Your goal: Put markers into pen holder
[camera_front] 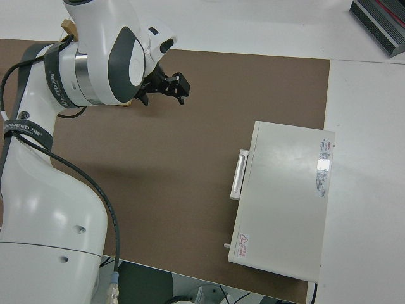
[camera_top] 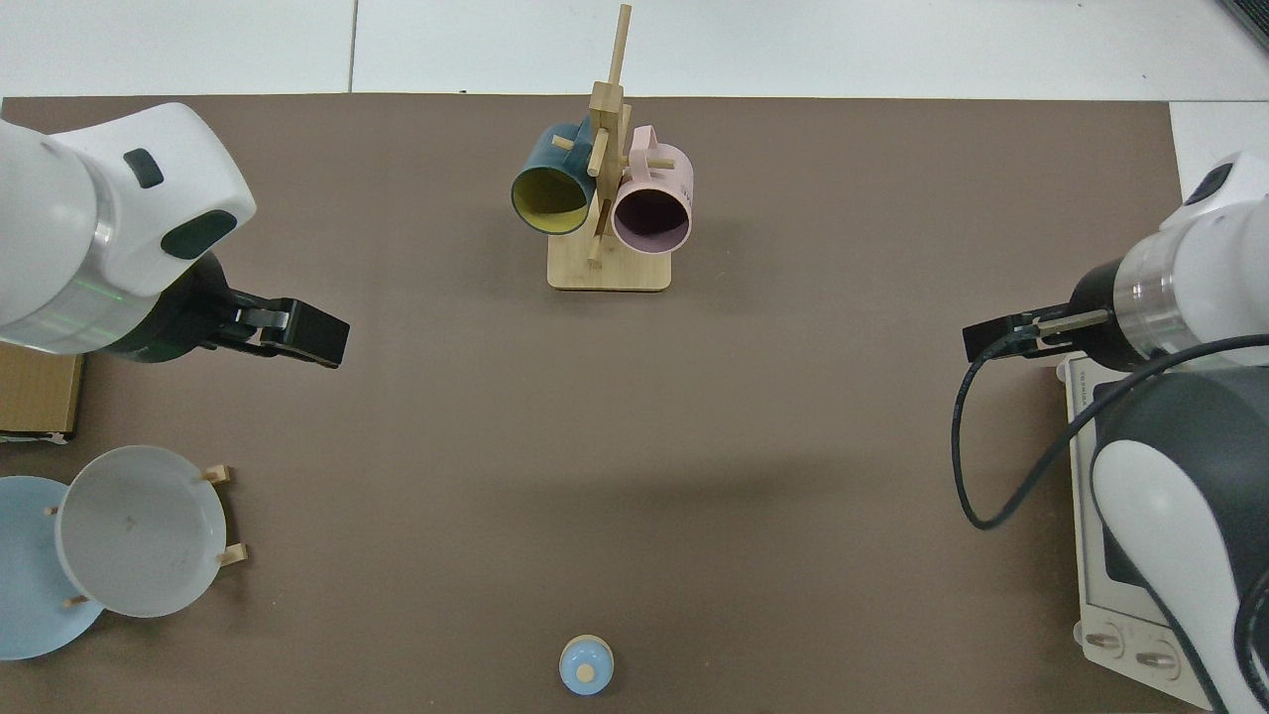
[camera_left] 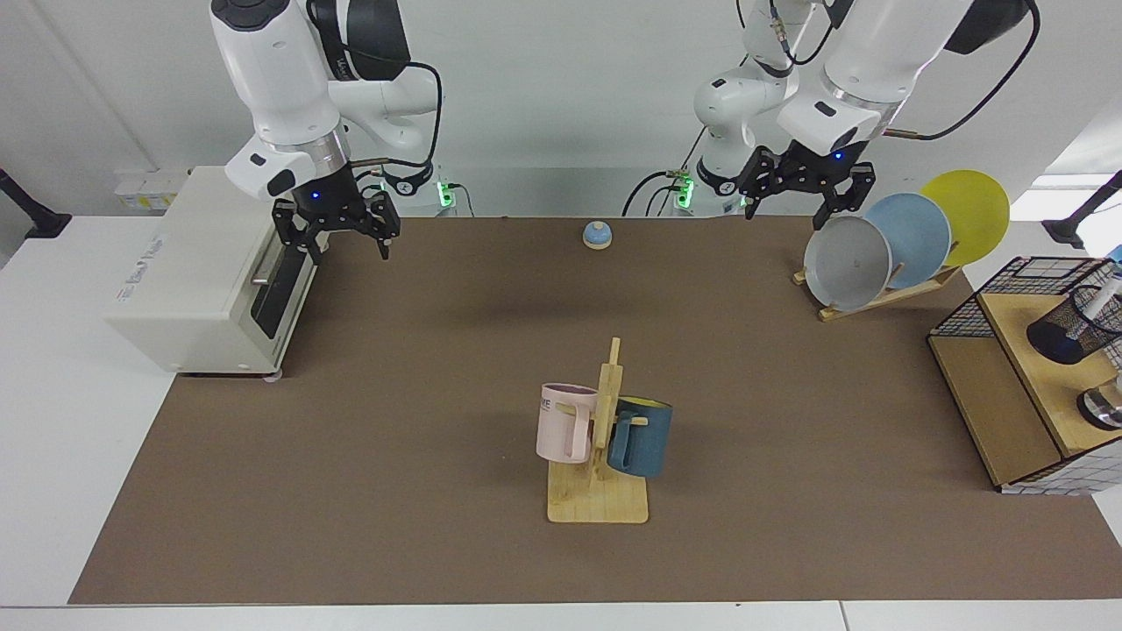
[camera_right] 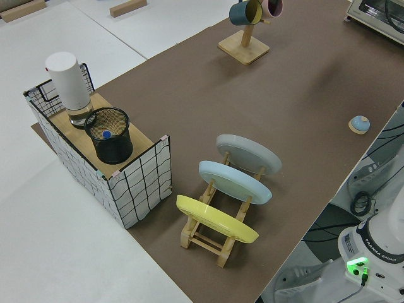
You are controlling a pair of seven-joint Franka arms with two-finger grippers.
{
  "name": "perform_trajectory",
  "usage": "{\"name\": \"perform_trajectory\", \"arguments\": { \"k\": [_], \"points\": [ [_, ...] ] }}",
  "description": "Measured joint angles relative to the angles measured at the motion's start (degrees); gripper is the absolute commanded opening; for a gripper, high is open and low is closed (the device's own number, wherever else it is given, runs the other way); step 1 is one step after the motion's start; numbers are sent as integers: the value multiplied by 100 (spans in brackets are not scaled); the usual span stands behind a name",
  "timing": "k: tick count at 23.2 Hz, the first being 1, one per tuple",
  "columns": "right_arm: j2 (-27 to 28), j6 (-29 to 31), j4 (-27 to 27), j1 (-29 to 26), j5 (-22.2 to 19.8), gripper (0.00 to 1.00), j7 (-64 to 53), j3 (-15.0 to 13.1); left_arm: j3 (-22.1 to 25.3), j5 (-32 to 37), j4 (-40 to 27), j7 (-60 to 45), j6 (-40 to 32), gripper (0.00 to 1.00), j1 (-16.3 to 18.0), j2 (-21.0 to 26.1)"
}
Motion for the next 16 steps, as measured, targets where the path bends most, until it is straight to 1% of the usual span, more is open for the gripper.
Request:
{"name": "perform_trajectory", "arguments": {
  "k": [16],
  "points": [
    [0,0,0,0,0,100,0,-1,97,3,1,0,-8,100,8,-2]
  ]
}}
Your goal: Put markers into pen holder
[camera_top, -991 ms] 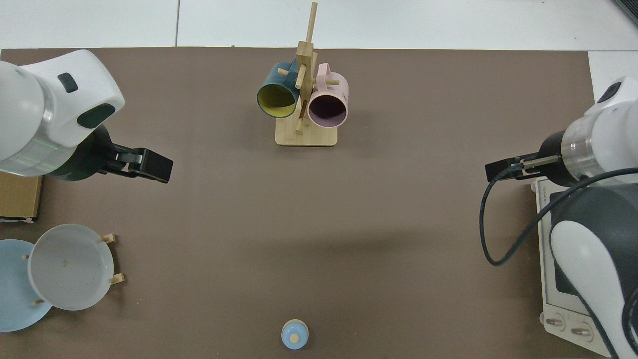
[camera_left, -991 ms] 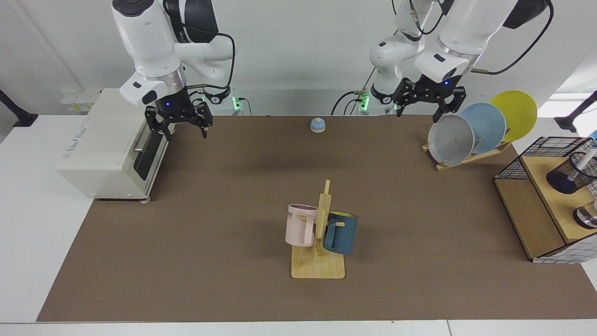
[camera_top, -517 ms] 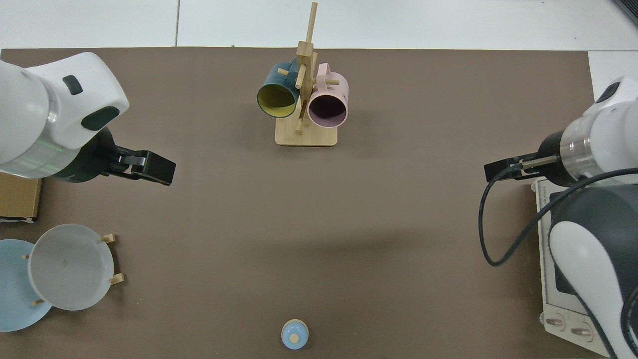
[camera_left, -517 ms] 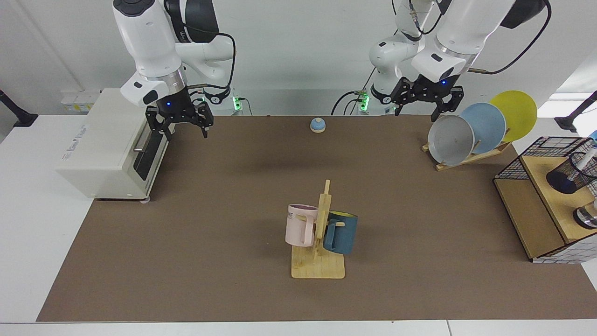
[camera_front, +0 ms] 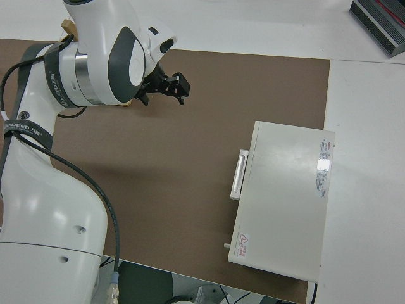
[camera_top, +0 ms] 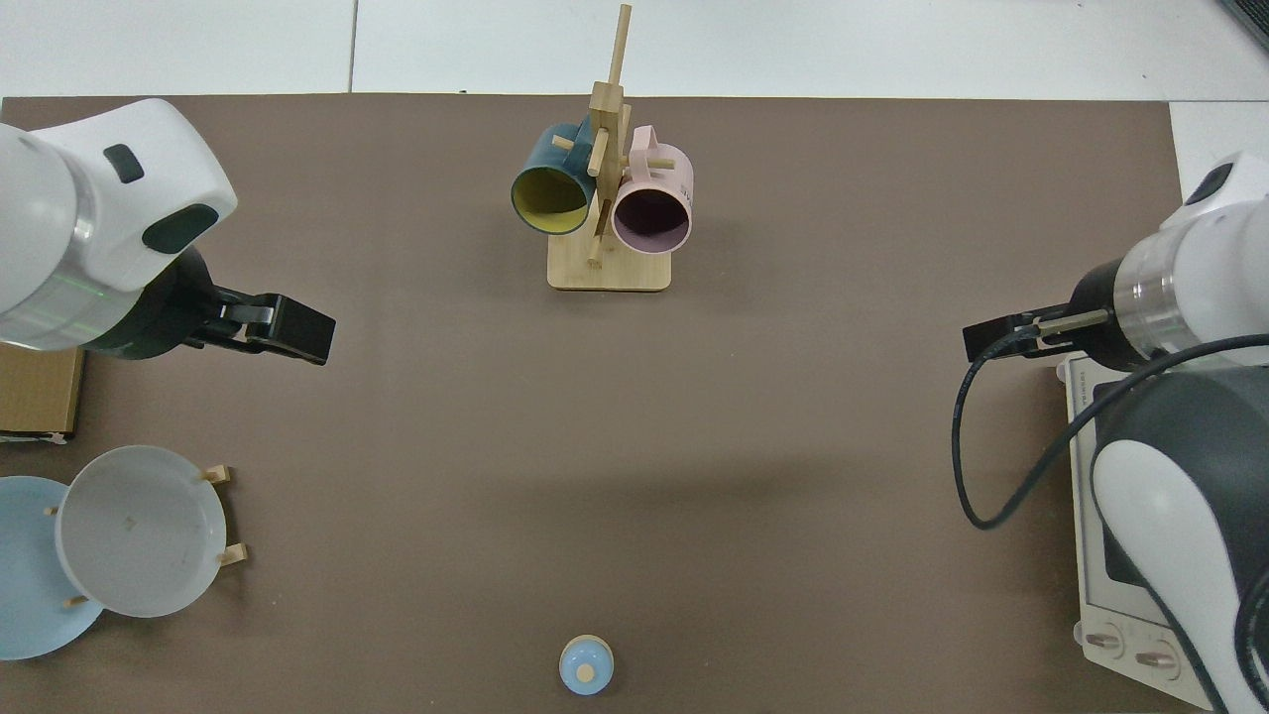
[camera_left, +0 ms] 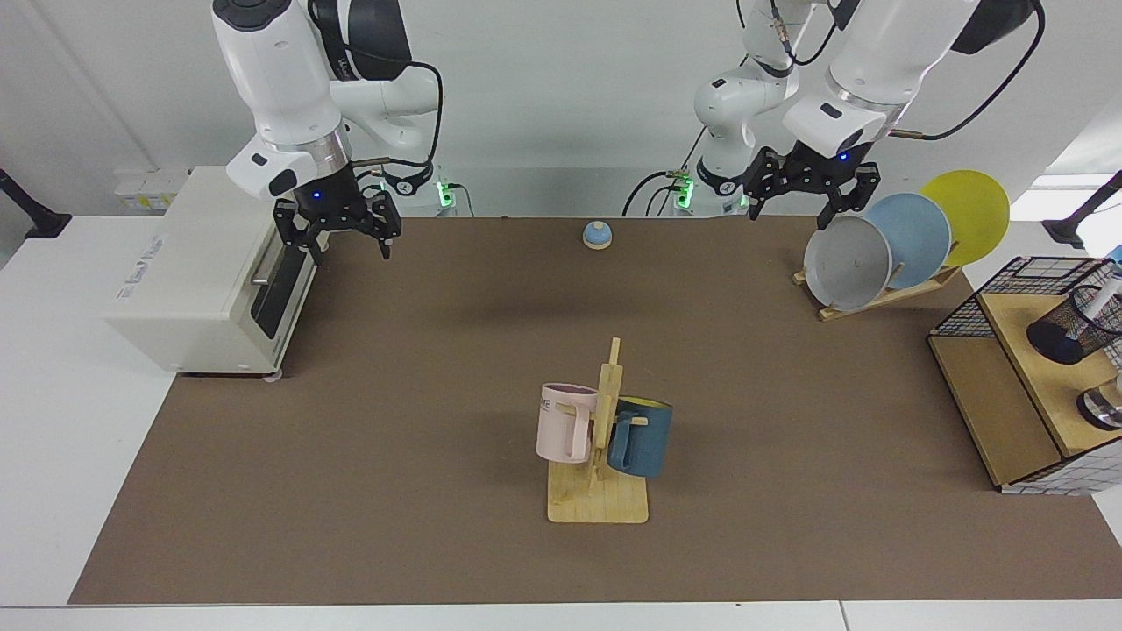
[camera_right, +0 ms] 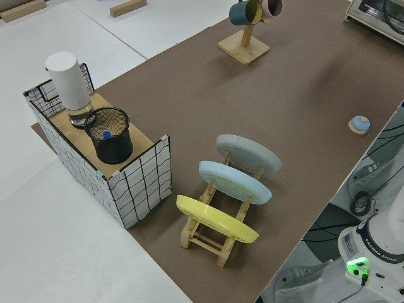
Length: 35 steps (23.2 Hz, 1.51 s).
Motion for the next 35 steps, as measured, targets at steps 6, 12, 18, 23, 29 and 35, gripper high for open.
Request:
{"name": "perform_trajectory", "arguments": {
  "k": [6,12,18,23,29,35],
  "points": [
    [0,0,0,0,0,100,0,0,19,4,0,0,0,100,5,-1],
    [0,0,0,0,0,100,0,0,732,4,0,30,0,100,-525,-26],
    [0,0,0,0,0,100,0,0,2082,-5,6,395,2,100,-1644,-94],
    [0,0,0,0,0,100,0,0,3013,-9,7,512,1,100,-2432,-186],
    [0,0,0,0,0,100,0,0,3659,-113,4,723,-4,100,-2863,-298],
    [0,0,0,0,0,100,0,0,3916,-177,-147,920,-51,100,-3011,-462]
  ]
}}
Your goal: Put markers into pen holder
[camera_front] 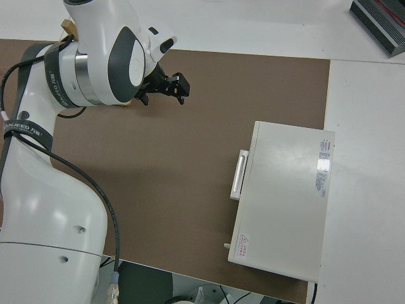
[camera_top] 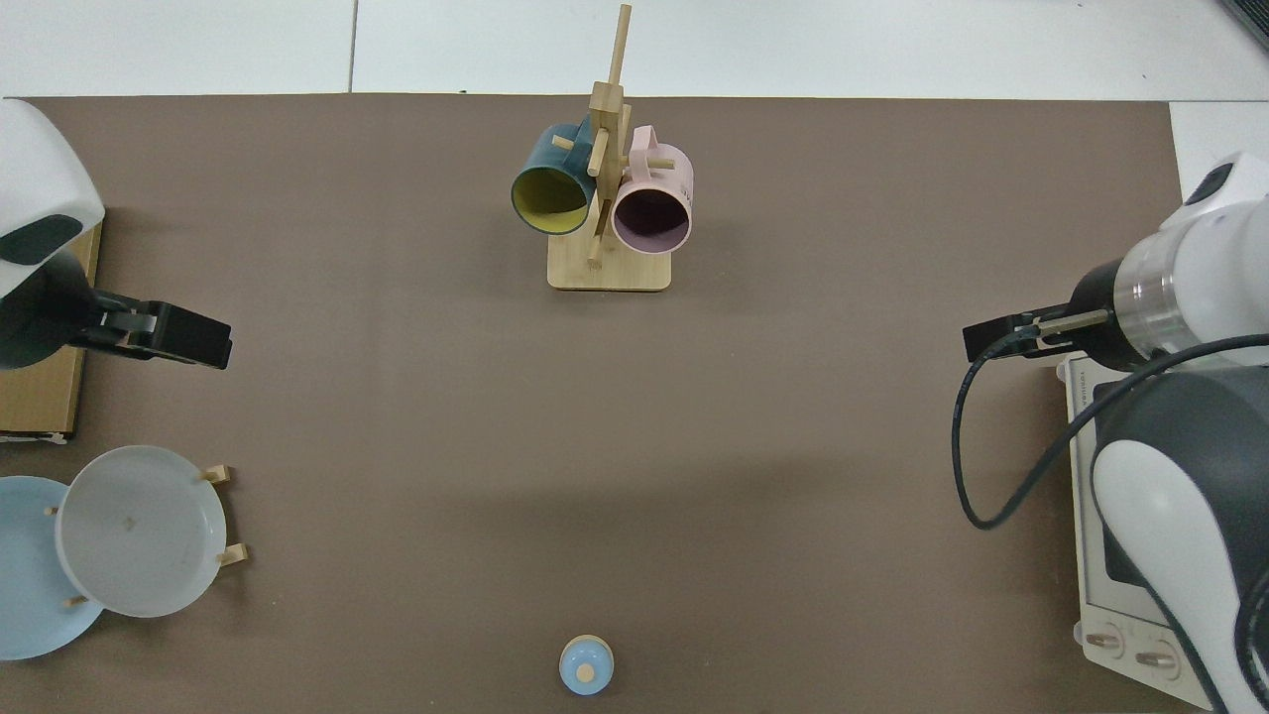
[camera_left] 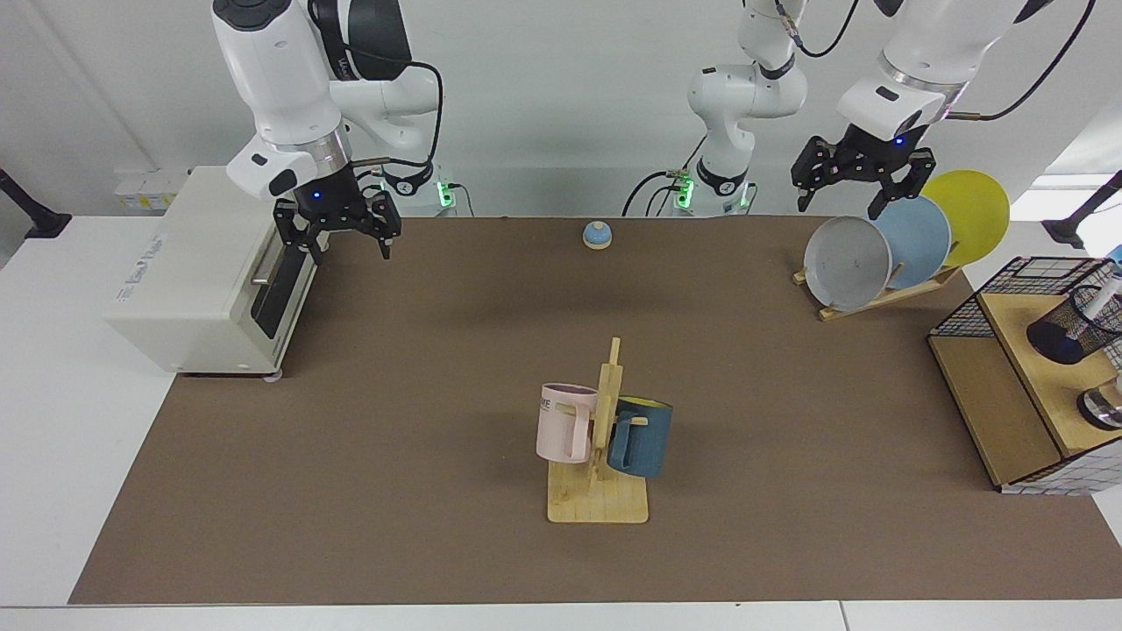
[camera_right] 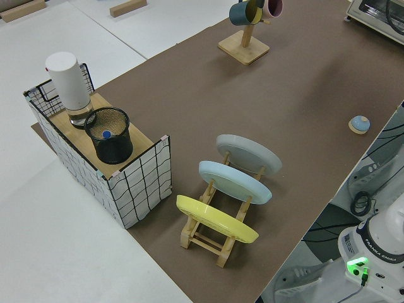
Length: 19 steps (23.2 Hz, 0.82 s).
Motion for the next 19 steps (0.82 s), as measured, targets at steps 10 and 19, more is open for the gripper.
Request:
{"name": "perform_trajectory", "arguments": {
  "k": [10,19],
  "points": [
    [0,0,0,0,0,100,0,0,229,-61,-584,323,16,100,0,-444],
    [0,0,0,0,0,100,0,0,228,-69,-710,329,57,100,0,-537]
  ]
}}
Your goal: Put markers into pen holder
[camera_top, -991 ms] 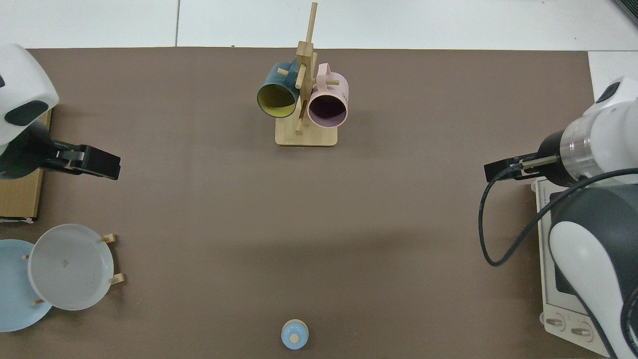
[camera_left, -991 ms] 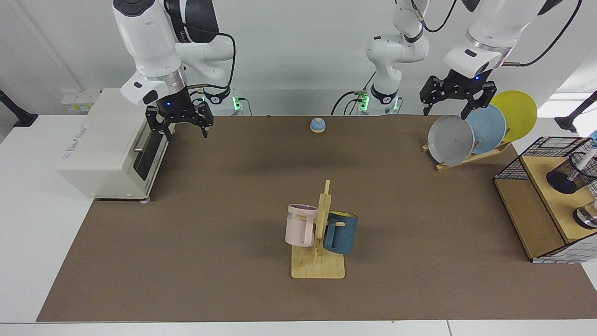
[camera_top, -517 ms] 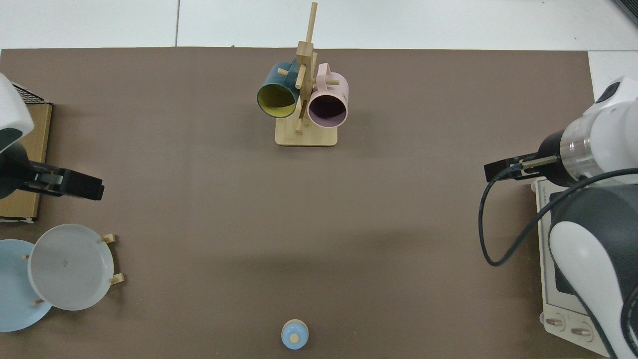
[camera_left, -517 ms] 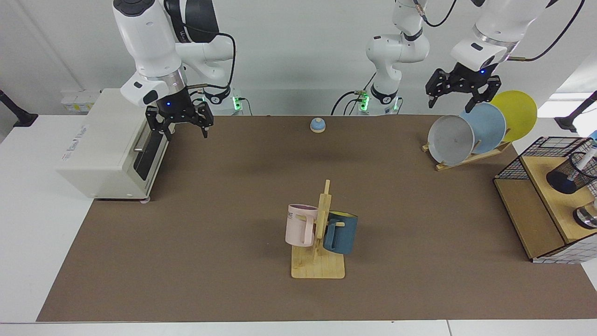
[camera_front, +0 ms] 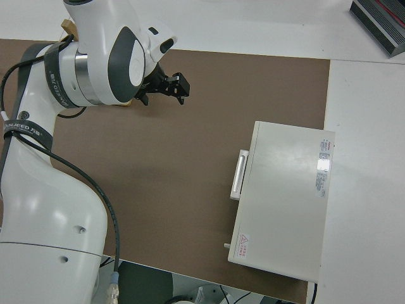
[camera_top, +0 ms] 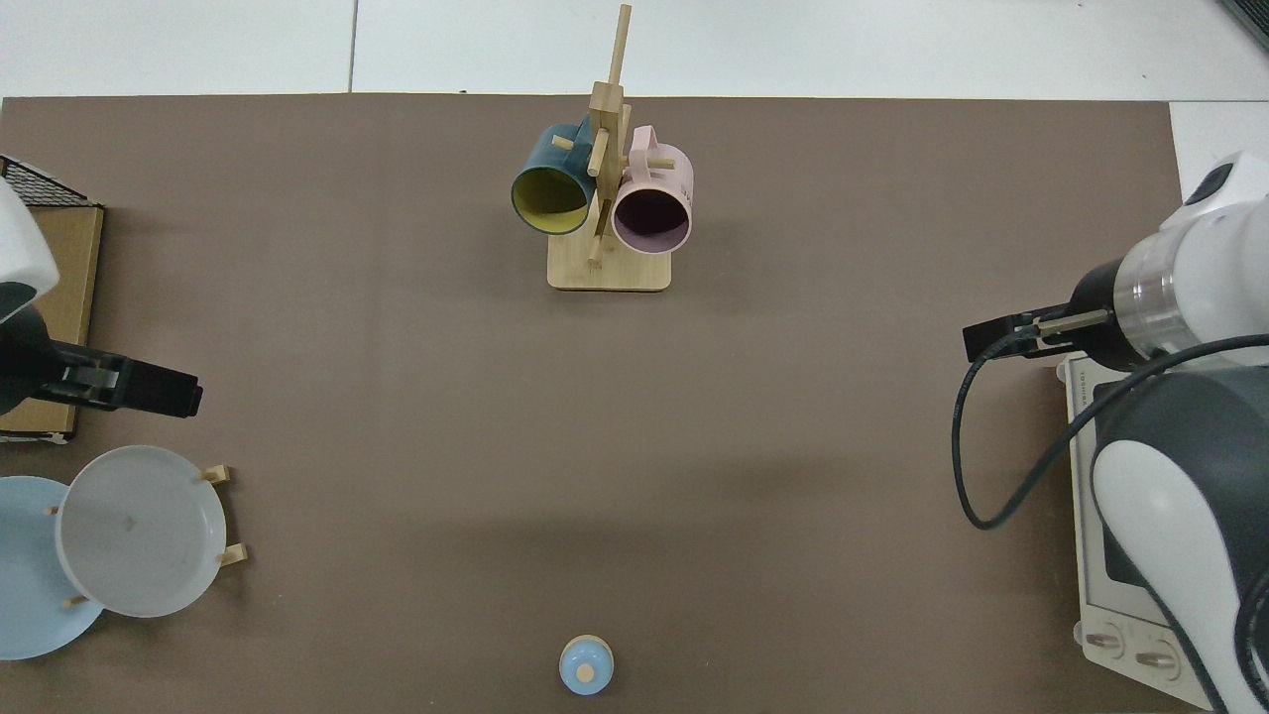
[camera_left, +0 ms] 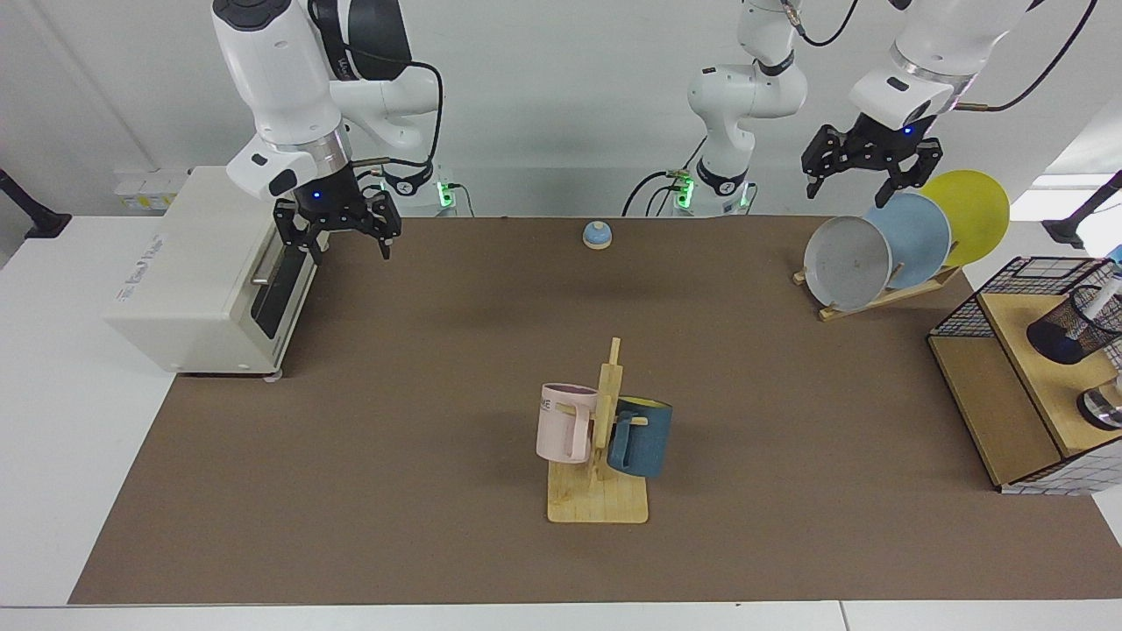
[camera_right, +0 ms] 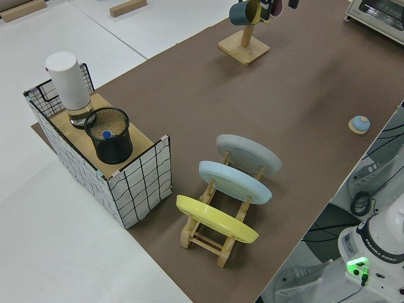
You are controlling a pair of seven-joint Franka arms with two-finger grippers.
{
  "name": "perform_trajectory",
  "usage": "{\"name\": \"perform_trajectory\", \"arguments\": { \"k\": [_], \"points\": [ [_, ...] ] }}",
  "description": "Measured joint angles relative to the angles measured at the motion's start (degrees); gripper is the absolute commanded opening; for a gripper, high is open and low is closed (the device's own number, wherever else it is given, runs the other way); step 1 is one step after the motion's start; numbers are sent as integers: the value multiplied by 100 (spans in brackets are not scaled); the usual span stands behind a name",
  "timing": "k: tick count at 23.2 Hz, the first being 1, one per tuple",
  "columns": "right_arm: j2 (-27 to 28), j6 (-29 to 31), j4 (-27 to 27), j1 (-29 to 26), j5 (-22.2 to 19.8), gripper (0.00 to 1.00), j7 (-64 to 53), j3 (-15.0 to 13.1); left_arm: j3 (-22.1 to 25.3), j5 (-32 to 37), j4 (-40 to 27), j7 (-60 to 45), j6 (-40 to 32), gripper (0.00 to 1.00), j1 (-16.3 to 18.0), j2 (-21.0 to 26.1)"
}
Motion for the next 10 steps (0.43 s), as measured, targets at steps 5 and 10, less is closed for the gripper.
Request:
{"name": "perform_trajectory", "arguments": {
  "k": [5,10],
  "points": [
    [0,0,0,0,0,100,0,0,0,-1,-1,0,22,100,0,-2],
    [0,0,0,0,0,100,0,0,0,-2,-1,0,27,100,0,-5]
  ]
}}
